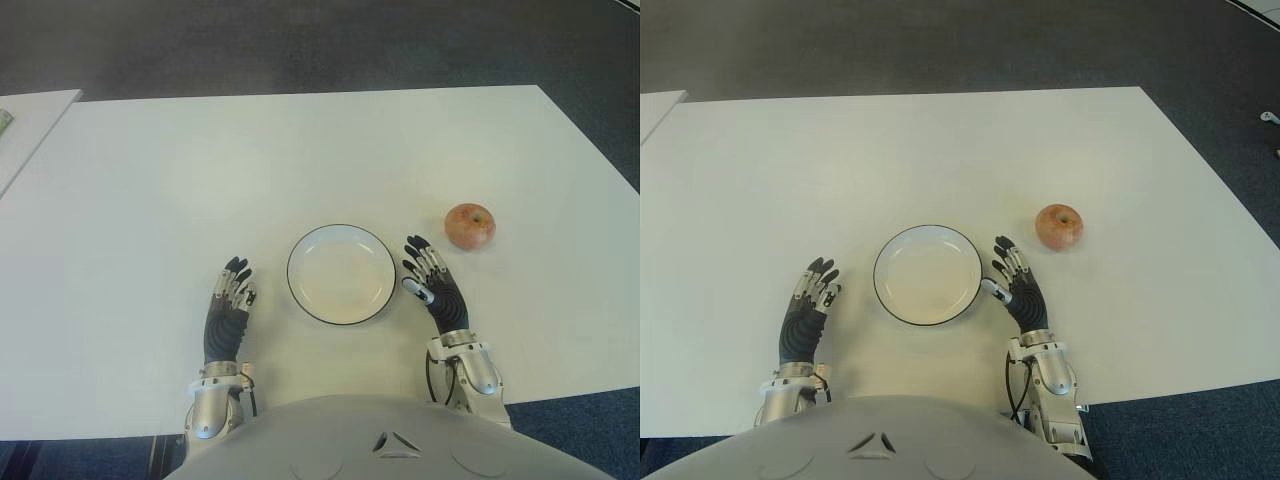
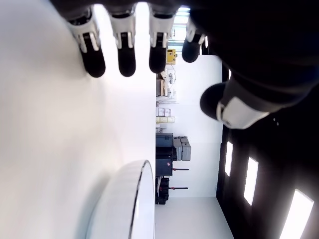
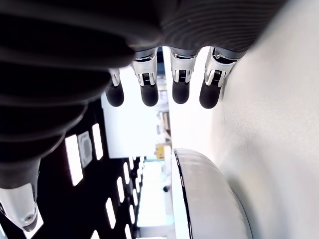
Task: Put the apples into the plate.
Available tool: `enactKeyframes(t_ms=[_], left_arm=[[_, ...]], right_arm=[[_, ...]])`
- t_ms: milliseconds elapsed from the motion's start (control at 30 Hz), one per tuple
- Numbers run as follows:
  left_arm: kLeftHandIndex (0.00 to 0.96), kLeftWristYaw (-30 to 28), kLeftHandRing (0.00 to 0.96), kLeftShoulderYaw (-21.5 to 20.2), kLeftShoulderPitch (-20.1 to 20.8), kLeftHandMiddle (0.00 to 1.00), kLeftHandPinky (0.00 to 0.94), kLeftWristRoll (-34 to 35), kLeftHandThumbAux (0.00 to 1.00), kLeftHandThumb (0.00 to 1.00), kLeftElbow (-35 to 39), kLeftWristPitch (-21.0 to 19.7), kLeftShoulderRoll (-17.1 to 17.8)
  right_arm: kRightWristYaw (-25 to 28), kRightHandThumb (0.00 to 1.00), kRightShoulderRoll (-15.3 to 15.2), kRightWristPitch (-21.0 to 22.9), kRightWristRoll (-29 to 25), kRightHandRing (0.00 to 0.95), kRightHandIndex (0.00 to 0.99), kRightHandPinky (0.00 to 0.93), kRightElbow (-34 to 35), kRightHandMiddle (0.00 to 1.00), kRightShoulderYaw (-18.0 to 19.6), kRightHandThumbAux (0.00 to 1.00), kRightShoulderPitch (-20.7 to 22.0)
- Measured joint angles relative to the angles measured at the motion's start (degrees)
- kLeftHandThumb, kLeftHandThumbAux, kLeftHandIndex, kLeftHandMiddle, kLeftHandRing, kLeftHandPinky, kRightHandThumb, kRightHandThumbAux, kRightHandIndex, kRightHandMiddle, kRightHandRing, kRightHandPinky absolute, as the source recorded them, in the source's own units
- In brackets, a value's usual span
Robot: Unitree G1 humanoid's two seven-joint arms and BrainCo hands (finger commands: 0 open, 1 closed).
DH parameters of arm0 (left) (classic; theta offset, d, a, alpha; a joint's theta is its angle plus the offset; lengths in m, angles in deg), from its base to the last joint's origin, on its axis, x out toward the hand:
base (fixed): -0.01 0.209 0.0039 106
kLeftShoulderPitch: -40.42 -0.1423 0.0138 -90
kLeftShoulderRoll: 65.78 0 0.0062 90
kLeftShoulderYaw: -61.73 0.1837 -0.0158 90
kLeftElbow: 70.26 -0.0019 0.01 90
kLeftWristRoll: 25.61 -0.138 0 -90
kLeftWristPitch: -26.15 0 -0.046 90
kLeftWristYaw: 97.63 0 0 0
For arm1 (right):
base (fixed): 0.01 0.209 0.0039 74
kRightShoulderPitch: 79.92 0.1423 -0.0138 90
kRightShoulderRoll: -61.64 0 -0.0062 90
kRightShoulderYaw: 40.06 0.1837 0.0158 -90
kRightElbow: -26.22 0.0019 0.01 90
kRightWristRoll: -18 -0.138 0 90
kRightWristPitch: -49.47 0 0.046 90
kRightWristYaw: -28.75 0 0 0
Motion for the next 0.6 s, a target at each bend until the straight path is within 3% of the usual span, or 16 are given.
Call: enactKeyframes(t_ms=[600], left_arm=[[0.103,0.00,0.134,-0.85,0.26,0.126,0.159,-0.12,0.550,0.106,-0.28,0.03,-0.05]], right_arm=[[0.15,0.165,-0.12,0.03,-0.02,0.015,0.069,0.022,0.00,0.063,-0.12,0.556,0.03]])
